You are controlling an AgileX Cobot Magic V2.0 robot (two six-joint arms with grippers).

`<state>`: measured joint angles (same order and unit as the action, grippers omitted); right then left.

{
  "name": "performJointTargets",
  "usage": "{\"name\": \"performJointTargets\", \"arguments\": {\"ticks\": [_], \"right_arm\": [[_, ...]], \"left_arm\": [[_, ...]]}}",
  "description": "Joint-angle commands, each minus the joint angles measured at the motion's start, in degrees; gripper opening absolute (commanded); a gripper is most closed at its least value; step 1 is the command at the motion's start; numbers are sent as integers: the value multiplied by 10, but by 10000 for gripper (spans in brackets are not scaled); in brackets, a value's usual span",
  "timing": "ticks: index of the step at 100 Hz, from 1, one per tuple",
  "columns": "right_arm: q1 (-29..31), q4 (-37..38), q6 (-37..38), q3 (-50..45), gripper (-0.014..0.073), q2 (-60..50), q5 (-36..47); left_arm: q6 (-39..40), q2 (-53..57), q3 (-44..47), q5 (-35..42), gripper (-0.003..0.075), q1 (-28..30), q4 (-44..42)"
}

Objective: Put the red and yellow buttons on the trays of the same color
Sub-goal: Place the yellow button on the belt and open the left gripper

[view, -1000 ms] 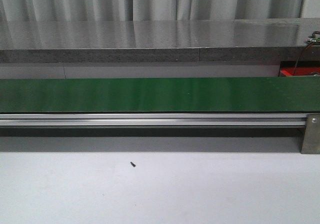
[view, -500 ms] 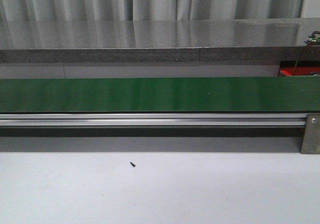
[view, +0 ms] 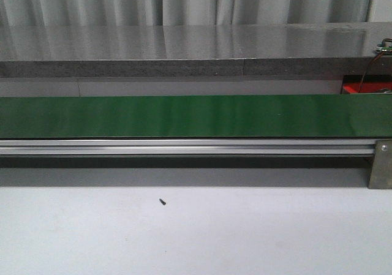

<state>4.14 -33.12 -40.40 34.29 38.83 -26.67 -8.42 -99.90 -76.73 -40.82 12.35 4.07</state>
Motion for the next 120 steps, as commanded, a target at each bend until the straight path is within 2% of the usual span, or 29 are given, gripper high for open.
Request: {"name": "performJointTargets", "arguments": {"ticks": [1, 8, 31, 57, 93, 120], "right_arm": [[1, -11, -5, 15, -68, -2, 33], [1, -11, -5, 15, -68, -2, 33], [1, -11, -5, 15, -68, -2, 33], [1, -11, -5, 15, -68, -2, 33], [1, -11, -5, 15, -68, -1, 33], [1, -11, -5, 15, -68, -1, 33]], "left_arm": [[-1, 29, -17, 23, 547, -5, 3], [-1, 36, -17, 21, 584, -8, 3], [-1, 80, -34, 24, 583, -17, 3], [1, 75, -90, 33, 583, 36, 2], [1, -9, -140, 81, 582, 131, -24], [1, -109, -209, 83, 582, 159, -27]]}}
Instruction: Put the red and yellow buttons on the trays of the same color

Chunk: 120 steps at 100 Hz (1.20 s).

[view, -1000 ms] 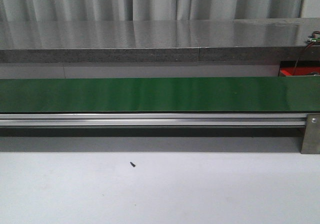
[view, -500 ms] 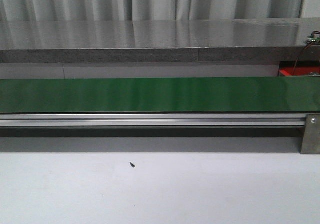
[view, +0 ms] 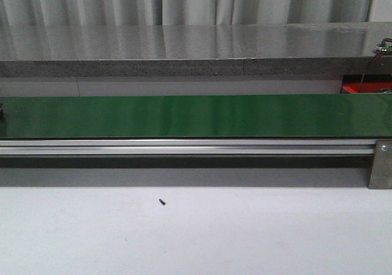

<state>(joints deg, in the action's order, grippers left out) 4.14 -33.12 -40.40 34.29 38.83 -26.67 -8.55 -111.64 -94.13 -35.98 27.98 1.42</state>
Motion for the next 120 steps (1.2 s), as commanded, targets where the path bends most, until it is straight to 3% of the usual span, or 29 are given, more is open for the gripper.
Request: {"name": "performJointTargets", "arguments": {"ticks": [1, 58, 120], "right_arm": [[1, -11, -5, 15, -68, -1, 33], [1, -11, -5, 15, -68, -1, 33], [1, -11, -5, 15, -68, -1, 33]], "left_arm": [[2, 6, -37, 35, 582, 3, 0], [2, -103, -78, 50, 576, 3, -1], [2, -116, -78, 86, 565, -11, 0]]}}
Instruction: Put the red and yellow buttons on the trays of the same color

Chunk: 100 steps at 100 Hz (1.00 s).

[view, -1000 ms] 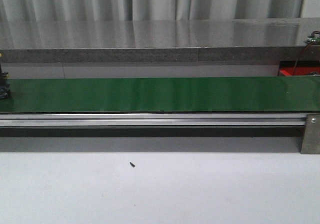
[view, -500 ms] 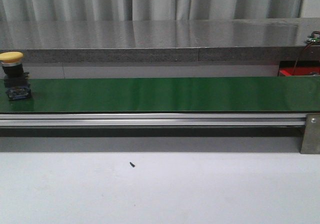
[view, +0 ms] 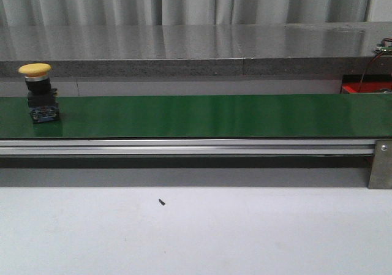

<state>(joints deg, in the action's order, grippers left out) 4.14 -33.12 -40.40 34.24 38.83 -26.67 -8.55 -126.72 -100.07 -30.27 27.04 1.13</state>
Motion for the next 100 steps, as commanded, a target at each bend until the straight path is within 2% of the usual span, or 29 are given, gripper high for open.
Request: {"name": "performJointTargets", "arguments": {"ticks": [1, 15, 46, 60, 74, 100], "right_arm": [[1, -11, -5, 15, -68, -1, 33], [1, -11, -5, 15, -68, -1, 33], [1, -11, -5, 15, -68, -1, 33], [1, -11, -5, 15, -68, -1, 33], [1, -11, -5, 15, -68, -1, 33], [1, -11, -5, 15, -68, -1, 33]], "left_arm": [[2, 35, -19, 28, 565, -1, 3], [2, 35, -19, 14, 531, -1, 0], [2, 35, -19, 13, 262, -1, -4], [2, 35, -19, 12, 165, -1, -7], [2, 52, -19, -10, 137, -3, -7], [2, 139, -19, -69, 137, -15, 23]]}}
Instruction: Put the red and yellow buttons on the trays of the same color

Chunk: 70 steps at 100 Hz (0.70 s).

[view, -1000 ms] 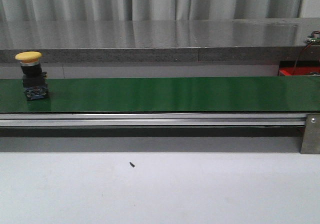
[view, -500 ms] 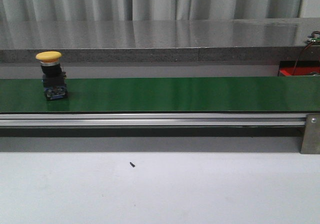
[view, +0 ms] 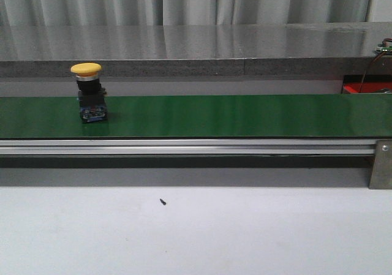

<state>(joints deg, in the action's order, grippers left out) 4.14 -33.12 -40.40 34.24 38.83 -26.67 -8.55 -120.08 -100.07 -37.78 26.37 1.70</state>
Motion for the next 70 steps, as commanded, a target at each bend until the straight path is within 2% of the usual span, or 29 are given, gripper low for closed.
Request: {"name": "performJointTargets", "arguments": {"ticks": [1, 16, 41, 58, 70], "right_arm": [[1, -11, -5, 15, -68, -1, 33], [1, -11, -5, 15, -68, -1, 33], [1, -11, -5, 15, -68, -1, 33], [1, -11, -5, 15, -68, -1, 33], [1, -11, -5, 15, -68, -1, 33]], "left_arm": [[2, 76, -19, 1, 137, -11, 17], [2, 143, -3, -34, 137, -39, 26], [2, 244, 83, -31, 137, -106, 29], [2, 262, 138, -30, 137, -139, 44], [2, 260, 178, 3, 137, -154, 52]]}}
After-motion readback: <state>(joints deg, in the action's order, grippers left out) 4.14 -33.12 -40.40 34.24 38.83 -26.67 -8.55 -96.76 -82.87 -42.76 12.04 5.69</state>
